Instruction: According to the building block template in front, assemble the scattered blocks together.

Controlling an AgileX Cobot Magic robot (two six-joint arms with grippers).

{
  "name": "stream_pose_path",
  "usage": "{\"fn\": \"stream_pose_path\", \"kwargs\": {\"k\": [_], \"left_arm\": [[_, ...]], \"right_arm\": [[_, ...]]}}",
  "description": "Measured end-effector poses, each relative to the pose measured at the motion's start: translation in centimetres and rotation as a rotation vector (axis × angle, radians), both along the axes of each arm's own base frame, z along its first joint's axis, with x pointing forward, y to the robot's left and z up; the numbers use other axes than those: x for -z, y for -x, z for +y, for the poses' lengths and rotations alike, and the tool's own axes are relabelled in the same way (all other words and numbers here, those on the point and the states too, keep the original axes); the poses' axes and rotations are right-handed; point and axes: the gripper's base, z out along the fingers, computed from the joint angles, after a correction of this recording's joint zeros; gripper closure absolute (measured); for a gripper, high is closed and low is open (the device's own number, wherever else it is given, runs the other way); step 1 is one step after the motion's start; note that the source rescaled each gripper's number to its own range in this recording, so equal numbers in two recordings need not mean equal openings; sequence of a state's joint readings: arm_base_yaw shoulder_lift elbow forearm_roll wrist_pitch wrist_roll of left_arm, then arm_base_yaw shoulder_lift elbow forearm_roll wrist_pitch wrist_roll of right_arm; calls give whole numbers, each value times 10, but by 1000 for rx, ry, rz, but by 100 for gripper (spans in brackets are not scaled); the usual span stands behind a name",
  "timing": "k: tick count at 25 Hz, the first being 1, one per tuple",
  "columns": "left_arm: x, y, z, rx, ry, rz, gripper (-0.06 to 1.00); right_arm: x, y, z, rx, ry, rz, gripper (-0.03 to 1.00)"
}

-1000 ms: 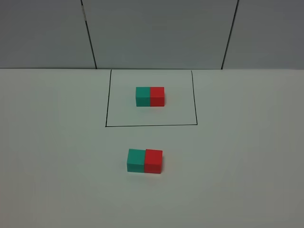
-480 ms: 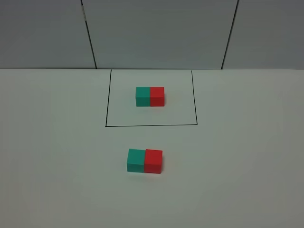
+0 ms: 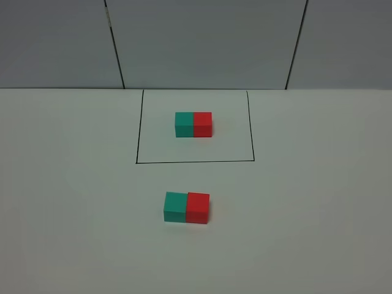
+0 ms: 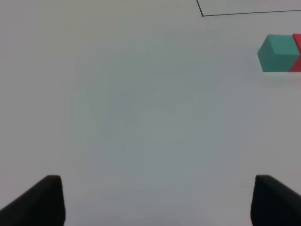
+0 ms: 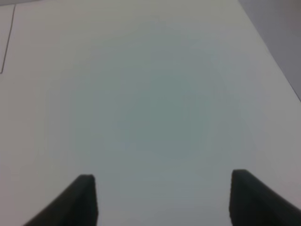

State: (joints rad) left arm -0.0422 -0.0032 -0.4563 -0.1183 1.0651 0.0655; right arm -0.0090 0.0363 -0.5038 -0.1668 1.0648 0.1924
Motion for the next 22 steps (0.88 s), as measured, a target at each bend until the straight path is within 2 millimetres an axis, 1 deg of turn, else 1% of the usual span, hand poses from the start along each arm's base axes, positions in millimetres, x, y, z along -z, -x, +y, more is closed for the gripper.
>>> {"fn": "stream_pose_path", "kwargs": {"k": [22], "left_arm": [[0,0,0,1,-1,0,15]], "right_arm": [[0,0,0,0,0,0,46]]}}
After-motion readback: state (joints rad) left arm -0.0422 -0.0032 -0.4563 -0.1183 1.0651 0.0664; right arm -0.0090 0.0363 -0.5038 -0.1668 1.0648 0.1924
